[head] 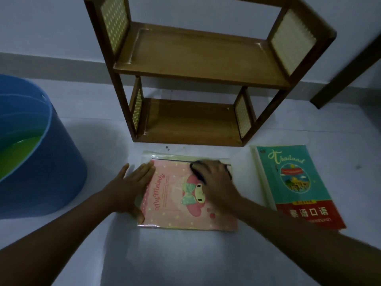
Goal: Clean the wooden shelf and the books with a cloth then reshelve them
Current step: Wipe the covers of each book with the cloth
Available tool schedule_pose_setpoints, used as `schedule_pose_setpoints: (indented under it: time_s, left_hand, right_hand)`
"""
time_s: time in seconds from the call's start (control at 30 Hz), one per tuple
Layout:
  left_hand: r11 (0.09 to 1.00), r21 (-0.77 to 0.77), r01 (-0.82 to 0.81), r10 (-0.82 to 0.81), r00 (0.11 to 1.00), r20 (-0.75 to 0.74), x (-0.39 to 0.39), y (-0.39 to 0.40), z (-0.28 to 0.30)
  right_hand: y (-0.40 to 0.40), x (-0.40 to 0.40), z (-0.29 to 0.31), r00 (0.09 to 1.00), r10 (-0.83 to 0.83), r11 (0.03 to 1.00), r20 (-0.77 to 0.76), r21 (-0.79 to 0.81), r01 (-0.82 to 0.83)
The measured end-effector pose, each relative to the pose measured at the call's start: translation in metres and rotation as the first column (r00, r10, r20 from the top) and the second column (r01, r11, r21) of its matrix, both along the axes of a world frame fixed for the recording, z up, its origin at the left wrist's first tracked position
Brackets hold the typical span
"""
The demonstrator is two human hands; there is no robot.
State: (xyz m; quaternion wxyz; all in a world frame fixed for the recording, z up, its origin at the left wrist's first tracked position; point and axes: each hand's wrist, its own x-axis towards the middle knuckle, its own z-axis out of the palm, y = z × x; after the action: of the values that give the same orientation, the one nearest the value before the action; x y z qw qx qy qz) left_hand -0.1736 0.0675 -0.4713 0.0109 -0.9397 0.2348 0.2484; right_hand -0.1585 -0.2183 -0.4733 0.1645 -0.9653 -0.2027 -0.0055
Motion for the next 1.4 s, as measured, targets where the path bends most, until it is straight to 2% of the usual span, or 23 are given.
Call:
schedule_pose_setpoints:
  time_s: [0.1, 0.17, 0.23, 0.3, 0.33, 0.4, 0.47, 0.53, 0.57, 0.73, 0.8, 0.83, 0.9, 0.93, 1.0, 1.07, 1.1, 1.17, 1.2, 1.27, 1.33, 1.37, 1.4]
  left_hand:
    - [1.0, 0.018, 0.017, -0.018, 1.0, 0.016, 0.012, -0.003, 0.006]
    - [0.999, 0.025, 0.026, -0.026, 1.0, -0.008, 0.018, -0.013, 0.009]
    - [0.998, 0.054, 0.032, -0.031, 0.999, -0.014, 0.017, -0.02, 0.011]
    - [0.993, 0.117, 0.03, -0.027, 0.999, -0.033, 0.008, -0.023, 0.015]
    - [0.988, 0.155, 0.026, -0.023, 1.0, -0.018, 0.003, -0.025, 0.016]
    - [0.976, 0.217, 0.034, -0.044, 0.998, 0.044, -0.01, -0.038, 0.023]
    - [0.994, 0.093, 0.059, -0.062, 0.998, 0.034, -0.023, -0.064, 0.025]
    - [0.993, -0.109, 0.051, -0.053, 0.998, -0.016, -0.033, -0.093, 0.015]
    - [0.988, -0.145, 0.047, -0.051, 0.998, -0.023, -0.038, -0.105, 0.009]
    - [0.99, -0.074, 0.116, -0.11, 0.99, 0.085, -0.053, -0.113, 0.005]
    - [0.968, -0.152, 0.201, -0.172, 0.967, 0.186, -0.051, -0.107, 0.017]
    - [0.94, -0.249, 0.232, -0.171, 0.955, 0.244, -0.05, -0.105, 0.026]
    - [0.859, -0.456, 0.232, -0.077, 0.94, 0.332, -0.047, -0.1, 0.051]
    - [0.832, -0.511, 0.213, 0.004, 0.921, 0.39, -0.044, -0.099, 0.065]
    - [0.737, -0.664, 0.13, 0.246, 0.862, 0.442, -0.037, -0.101, 0.1]
    - [0.52, -0.854, 0.009, 0.508, 0.801, 0.318, -0.034, -0.111, 0.125]
    - [0.405, -0.912, -0.063, 0.595, 0.776, 0.21, -0.034, -0.118, 0.132]
    - [0.244, -0.936, -0.253, 0.683, 0.73, -0.019, -0.033, -0.128, 0.133]
    - [0.2, -0.912, -0.357, 0.682, 0.719, -0.132, -0.032, -0.127, 0.128]
    - [0.213, -0.814, -0.541, 0.623, 0.717, -0.313, -0.031, -0.116, 0.11]
    - [0.35, -0.646, -0.678, 0.588, 0.696, -0.412, -0.034, -0.1, 0.086]
    - [0.389, -0.565, -0.728, 0.599, 0.666, -0.445, -0.035, -0.094, 0.075]
    - [0.384, -0.506, -0.772, 0.613, 0.623, -0.486, -0.036, -0.091, 0.066]
  right_hand:
    - [0.001, -0.068, -0.002, 0.931, 0.363, 0.931, -0.038, 0.047, -0.361]
    - [-0.017, -0.063, 0.006, 0.864, 0.494, 0.869, -0.096, 0.035, -0.493]
    - [-0.049, -0.036, 0.007, 0.931, 0.353, 0.935, -0.092, 0.021, -0.353]
    - [-0.087, -0.021, 0.006, 0.993, 0.061, 0.998, -0.102, 0.0, -0.061]
    - [-0.104, -0.021, 0.002, 0.99, -0.068, 0.997, -0.124, -0.04, 0.064]
    - [-0.118, -0.024, -0.008, 0.965, -0.196, 0.977, -0.174, -0.12, 0.177]
    - [-0.118, -0.027, -0.018, 0.957, -0.233, 0.958, -0.173, -0.207, 0.196]
    - [-0.116, -0.024, -0.02, 0.95, -0.269, 0.947, -0.156, -0.221, 0.232]
    - [-0.116, -0.023, -0.02, 0.944, -0.289, 0.943, -0.157, -0.214, 0.254]
    - [-0.121, -0.025, -0.016, 0.936, -0.28, 0.949, -0.214, -0.211, 0.235]
    - [-0.122, -0.017, -0.004, 0.939, -0.205, 0.972, -0.276, -0.167, 0.163]
    - [-0.123, -0.013, 0.004, 0.936, -0.181, 0.975, -0.303, -0.181, 0.13]
    - [-0.125, -0.012, 0.014, 0.929, -0.213, 0.965, -0.302, -0.214, 0.151]
    - [-0.125, -0.012, 0.019, 0.928, -0.251, 0.963, -0.274, -0.168, 0.21]
    - [-0.115, -0.014, 0.031, 0.897, -0.293, 0.923, -0.331, 0.147, 0.356]
    - [-0.098, -0.011, 0.051, 0.824, -0.149, 0.738, -0.546, 0.493, 0.46]
    - [-0.088, -0.009, 0.062, 0.784, -0.04, 0.62, -0.619, 0.6, 0.506]
    - [-0.072, -0.007, 0.078, 0.732, 0.04, 0.448, -0.68, 0.667, 0.595]
    - [-0.065, -0.006, 0.084, 0.734, 0.023, 0.428, -0.679, 0.67, 0.607]
    - [-0.056, -0.002, 0.086, 0.754, -0.098, 0.549, -0.649, 0.597, 0.585]
    - [-0.049, 0.007, 0.077, 0.787, -0.196, 0.733, -0.585, 0.446, 0.513]
    - [-0.045, 0.009, 0.07, 0.8, -0.205, 0.804, -0.564, 0.368, 0.466]
    - [-0.043, 0.011, 0.061, 0.804, -0.209, 0.858, -0.557, 0.291, 0.424]
